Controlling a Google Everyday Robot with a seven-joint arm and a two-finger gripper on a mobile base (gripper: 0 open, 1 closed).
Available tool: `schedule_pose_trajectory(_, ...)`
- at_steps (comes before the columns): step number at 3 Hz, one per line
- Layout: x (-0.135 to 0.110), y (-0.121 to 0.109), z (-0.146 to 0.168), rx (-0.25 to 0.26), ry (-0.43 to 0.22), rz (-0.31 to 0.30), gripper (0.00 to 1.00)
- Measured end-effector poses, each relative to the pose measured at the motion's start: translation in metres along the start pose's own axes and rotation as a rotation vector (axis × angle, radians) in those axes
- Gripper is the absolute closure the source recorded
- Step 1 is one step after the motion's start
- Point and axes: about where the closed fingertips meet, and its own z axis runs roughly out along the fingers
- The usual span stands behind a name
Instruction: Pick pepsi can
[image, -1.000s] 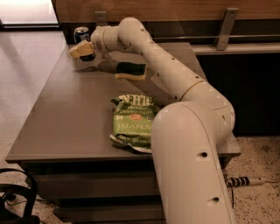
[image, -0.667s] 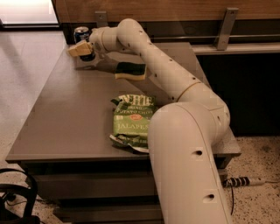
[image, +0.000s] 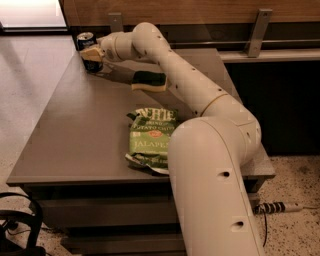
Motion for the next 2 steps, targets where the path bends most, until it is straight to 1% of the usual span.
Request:
schedule_pose_trajectory(1,0.0010,0.0025,0.0030,-0.005,0.001,0.001,0.85)
schedule_pose_trajectory(2,0.0018,0.0047,0.0056,-0.009,0.002,0.002,1.00)
